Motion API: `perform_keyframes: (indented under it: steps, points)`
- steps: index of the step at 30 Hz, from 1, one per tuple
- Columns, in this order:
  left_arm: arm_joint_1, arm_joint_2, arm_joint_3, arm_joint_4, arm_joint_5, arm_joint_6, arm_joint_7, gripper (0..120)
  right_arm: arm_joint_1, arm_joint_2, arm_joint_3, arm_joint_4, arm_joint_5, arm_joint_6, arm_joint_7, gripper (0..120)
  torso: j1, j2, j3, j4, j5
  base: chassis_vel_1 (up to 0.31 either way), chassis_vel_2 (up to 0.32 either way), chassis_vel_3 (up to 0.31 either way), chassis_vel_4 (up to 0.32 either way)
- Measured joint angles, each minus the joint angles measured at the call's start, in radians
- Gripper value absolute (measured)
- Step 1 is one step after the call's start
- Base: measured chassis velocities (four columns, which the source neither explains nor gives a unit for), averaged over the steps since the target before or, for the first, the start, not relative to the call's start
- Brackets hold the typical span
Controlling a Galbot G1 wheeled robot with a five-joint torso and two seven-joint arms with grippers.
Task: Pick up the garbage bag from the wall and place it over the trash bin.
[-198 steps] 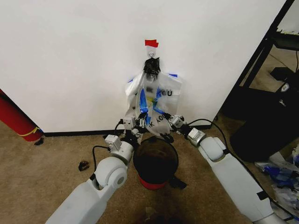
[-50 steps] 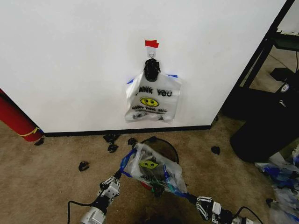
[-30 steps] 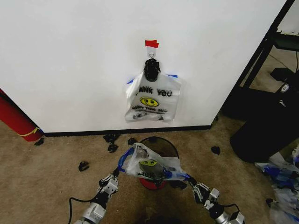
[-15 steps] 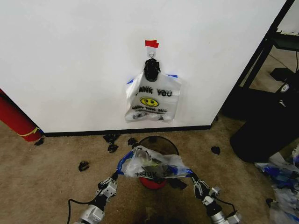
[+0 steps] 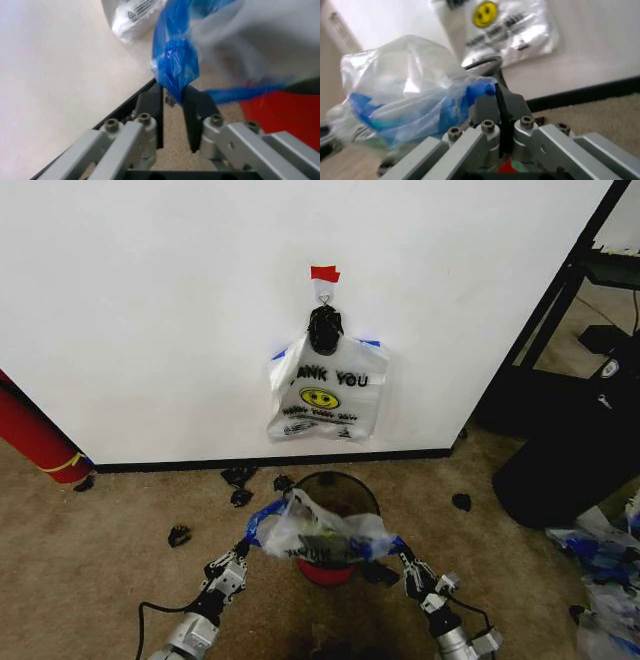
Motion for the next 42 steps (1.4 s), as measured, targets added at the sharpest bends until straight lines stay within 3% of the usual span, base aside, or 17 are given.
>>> perform_keyframes:
  steps: [8,14,16,19,22,23,27,28,32,34,37,40,41,42]
  points:
    - [0.017,0.017,-0.041,-0.006,-0.003,-0.02,0.035,47,-0.017,-0.035,0.033,0.0,-0.014,0.015,-0.009,10,0.0,0.0,0.0,0.0,-0.0001,0.0,0.0,0.0,0.0]
    - [0.066,0.043,-0.124,-0.02,-0.013,-0.068,0.074,72,-0.041,-0.058,0.034,0.042,0.02,0.024,0.108,33,0.0,0.0,0.0,0.0001,0.0,0.0,0.0,0.0,0.0]
    - [0.084,0.047,-0.142,-0.029,-0.013,-0.087,0.098,75,-0.056,-0.066,0.031,0.06,0.027,0.022,0.12,38,0.0,0.0,0.0,0.0001,0.0,0.0,0.0,0.0,0.0]
    - [0.126,0.054,-0.192,-0.051,-0.002,-0.166,0.197,88,-0.094,-0.087,0.031,0.084,0.014,0.027,0.08,50,0.0,0.0,0.0,0.0,0.0,0.0,0.0,0.0,0.0]
    - [0.134,0.055,-0.24,-0.055,0.005,-0.277,0.327,98,-0.111,-0.111,0.053,0.084,-0.012,0.036,-0.056,62,0.0,0.0,0.0,-0.0001,0.0,0.0,0.0,0.0,0.0]
    - [0.134,0.055,-0.24,-0.055,0.005,-0.277,0.327,98,-0.111,-0.111,0.053,0.084,-0.012,0.036,-0.056,62,0.0,0.0,0.0,-0.0001,0.0,0.0,0.0,0.0,0.0]
    - [0.113,0.052,-0.29,-0.058,-0.017,-0.394,0.512,100,-0.089,-0.131,0.128,0.04,-0.024,0.046,-0.258,82,0.0,0.0,0.0,0.0001,0.0002,0.0,0.0,0.0,0.0]
    - [0.113,0.052,-0.29,-0.058,-0.017,-0.394,0.512,100,-0.089,-0.131,0.128,0.04,-0.024,0.046,-0.258,82,0.0,0.0,0.0,0.0001,0.0002,0.0,0.0,0.0,0.0]
    - [0.091,0.057,-0.332,-0.079,-0.12,-0.447,0.678,100,-0.08,-0.133,0.202,0.046,-0.007,0.037,-0.341,97,0.0,0.0,0.0,0.0,0.0,0.0,0.0,0.0,0.0]
    - [0.087,0.06,-0.346,-0.088,-0.138,-0.452,0.701,100,-0.08,-0.132,0.213,0.061,-0.003,0.039,-0.343,98,0.0,0.0,0.0,-0.0001,0.0,0.0,0.0,0.0,0.0]
    - [0.078,0.088,-0.398,-0.128,-0.213,-0.449,0.742,100,-0.084,-0.125,0.235,0.153,-0.016,0.074,-0.275,100,0.0,0.0,0.0,0.0,0.0,0.0,0.0,0.0,0.0]
    - [0.044,0.142,-0.404,-0.181,-0.337,-0.373,0.702,100,-0.095,-0.108,0.225,0.311,-0.277,0.123,0.093,100,0.0,0.0,0.0,0.0,-0.0001,0.0,0.0,0.0,0.0]
    - [0.044,0.142,-0.404,-0.181,-0.337,-0.373,0.702,100,-0.095,-0.108,0.225,0.311,-0.277,0.123,0.093,100,0.0,0.0,0.0,0.0,-0.0001,0.0,0.0,0.0,0.0]
    - [0.03,0.159,-0.391,-0.199,-0.385,-0.336,0.68,100,-0.092,-0.101,0.217,0.35,-0.367,0.126,0.201,100,0.0,0.0,0.0,-0.0002,-0.0001,0.0,0.0,0.0,0.0]
